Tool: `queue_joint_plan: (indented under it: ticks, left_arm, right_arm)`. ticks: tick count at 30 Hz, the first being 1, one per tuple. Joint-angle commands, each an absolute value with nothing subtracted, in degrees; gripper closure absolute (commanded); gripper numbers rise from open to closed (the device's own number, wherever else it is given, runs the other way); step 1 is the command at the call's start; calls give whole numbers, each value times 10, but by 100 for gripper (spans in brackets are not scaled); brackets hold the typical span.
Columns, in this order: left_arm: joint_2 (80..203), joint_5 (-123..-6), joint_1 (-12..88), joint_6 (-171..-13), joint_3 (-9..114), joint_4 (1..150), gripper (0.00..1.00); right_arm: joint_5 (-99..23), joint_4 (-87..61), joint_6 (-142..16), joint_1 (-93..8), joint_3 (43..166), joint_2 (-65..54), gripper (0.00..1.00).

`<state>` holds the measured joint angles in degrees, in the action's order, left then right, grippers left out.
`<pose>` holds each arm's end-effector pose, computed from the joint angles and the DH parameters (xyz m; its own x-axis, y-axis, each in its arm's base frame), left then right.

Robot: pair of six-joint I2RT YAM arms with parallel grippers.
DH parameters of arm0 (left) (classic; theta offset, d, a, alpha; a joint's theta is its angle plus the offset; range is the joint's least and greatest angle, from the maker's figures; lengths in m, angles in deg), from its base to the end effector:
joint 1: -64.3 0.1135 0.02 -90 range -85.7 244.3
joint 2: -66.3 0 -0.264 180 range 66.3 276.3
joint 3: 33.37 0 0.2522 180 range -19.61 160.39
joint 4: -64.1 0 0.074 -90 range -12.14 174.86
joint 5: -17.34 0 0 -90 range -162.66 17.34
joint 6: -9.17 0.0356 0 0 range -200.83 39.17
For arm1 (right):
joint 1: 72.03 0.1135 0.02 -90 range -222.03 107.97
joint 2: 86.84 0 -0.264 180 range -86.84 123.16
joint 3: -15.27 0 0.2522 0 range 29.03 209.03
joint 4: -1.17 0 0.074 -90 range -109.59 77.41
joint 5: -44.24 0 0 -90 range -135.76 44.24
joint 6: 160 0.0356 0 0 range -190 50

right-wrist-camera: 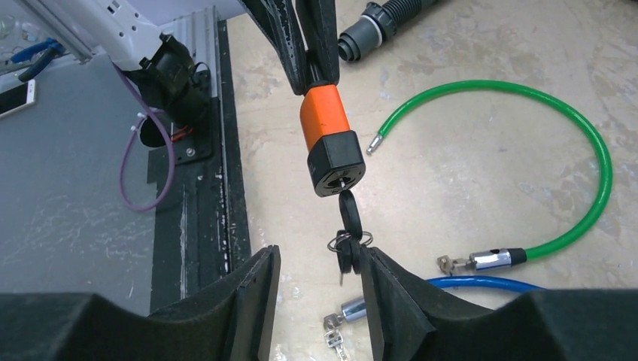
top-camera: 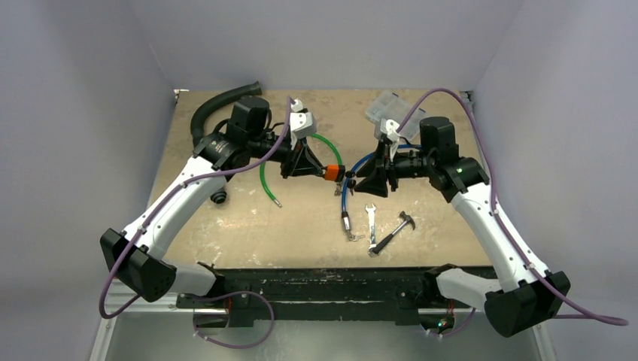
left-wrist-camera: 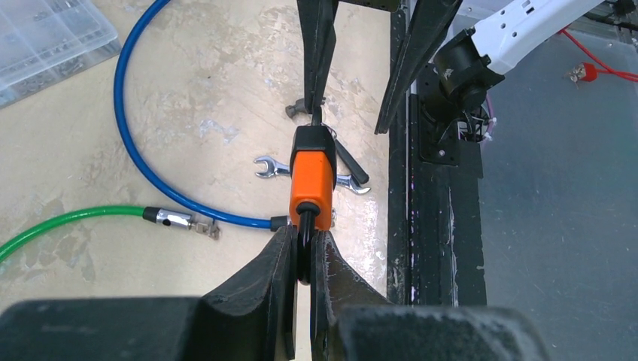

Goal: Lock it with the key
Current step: Lock the lock.

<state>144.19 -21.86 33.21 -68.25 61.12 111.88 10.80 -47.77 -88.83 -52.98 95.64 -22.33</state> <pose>0.2331 -0.1728 0.3937 -0.2380 0.3042 -0.9224 0.9692 0.1359 -0.2052 0.2053 0.1023 0.3696 -0.2169 -0.2631 -0.9401 -0.9623 0.2195 0.1606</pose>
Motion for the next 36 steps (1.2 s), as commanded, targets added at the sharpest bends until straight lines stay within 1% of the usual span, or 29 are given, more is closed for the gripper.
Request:
queue_joint_plan:
  ticks: [1,8,13,15,19,25,31,36]
  left_arm:
    - [1427,-186,334,-690,616,1091,100]
    - [1424,-180,333,-687,609,1089,100]
    - [1426,-177,332,-686,608,1088,100]
    - [1427,-176,332,-685,609,1088,100]
    - [1428,-177,332,-690,609,1084,100]
    - [1431,-181,333,-724,603,1056,100]
    - [1432,-185,335,-721,603,1065,100]
    - [1432,-179,352,-713,601,1082,100]
  right_arm:
    - [118,-469,-894,-531,980,-222,50]
    - [129,-444,-877,-530,989,-212,58]
    - [131,-420,-860,-529,991,-204,59]
    - [130,-415,-857,-527,993,-201,60]
    - [129,-414,-863,-520,994,-196,70]
    - [124,-437,-892,-504,994,-195,77]
    - [115,-464,-911,-502,994,-197,99]
    - [105,-501,-949,-503,1005,-197,100]
